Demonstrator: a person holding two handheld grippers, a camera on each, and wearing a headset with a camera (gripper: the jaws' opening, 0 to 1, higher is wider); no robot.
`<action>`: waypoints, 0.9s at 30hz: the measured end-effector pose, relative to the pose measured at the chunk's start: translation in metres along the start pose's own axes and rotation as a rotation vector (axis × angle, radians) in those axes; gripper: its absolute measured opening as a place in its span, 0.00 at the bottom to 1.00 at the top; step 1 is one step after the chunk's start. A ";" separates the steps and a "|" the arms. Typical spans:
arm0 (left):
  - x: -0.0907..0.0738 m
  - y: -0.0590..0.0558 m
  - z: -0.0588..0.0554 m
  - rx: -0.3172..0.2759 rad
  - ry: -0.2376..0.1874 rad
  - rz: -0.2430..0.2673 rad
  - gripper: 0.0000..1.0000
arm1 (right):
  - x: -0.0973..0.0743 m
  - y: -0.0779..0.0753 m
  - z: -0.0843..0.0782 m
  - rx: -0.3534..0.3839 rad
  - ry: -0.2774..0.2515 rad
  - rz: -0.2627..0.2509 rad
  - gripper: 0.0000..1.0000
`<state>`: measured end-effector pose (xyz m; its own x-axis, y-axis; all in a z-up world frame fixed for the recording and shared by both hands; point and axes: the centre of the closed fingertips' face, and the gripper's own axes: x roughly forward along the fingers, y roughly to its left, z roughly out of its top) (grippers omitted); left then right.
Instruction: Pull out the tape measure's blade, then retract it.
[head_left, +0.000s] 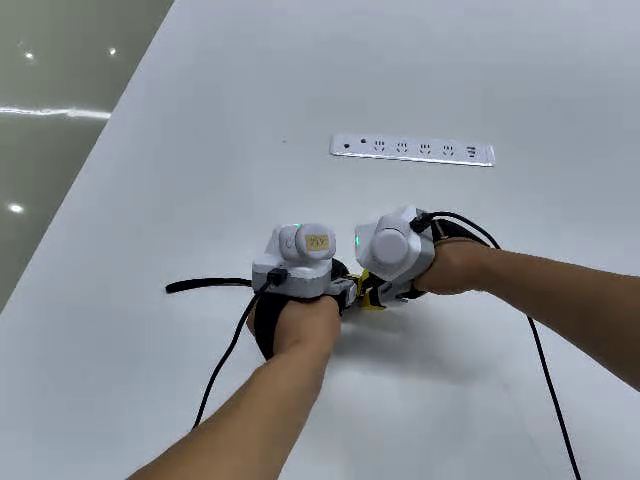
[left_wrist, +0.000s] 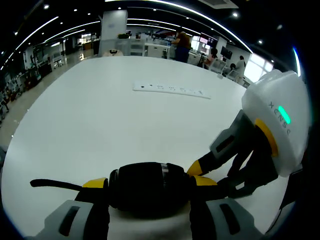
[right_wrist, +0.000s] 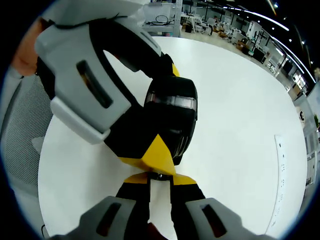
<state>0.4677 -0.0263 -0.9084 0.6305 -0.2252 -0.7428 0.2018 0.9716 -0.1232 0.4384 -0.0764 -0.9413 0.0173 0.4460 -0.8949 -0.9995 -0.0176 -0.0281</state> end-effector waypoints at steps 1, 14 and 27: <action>0.000 0.000 0.000 -0.001 -0.002 0.000 0.63 | 0.000 0.000 0.000 0.001 -0.001 0.000 0.14; 0.000 0.001 0.003 -0.006 -0.031 -0.003 0.64 | -0.001 -0.001 0.000 -0.013 0.007 -0.013 0.15; 0.000 0.001 0.004 0.001 -0.037 -0.019 0.65 | -0.002 -0.002 -0.001 0.005 0.002 -0.044 0.16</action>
<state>0.4711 -0.0257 -0.9061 0.6536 -0.2463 -0.7157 0.2149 0.9670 -0.1365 0.4401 -0.0778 -0.9397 0.0609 0.4442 -0.8939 -0.9979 0.0062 -0.0649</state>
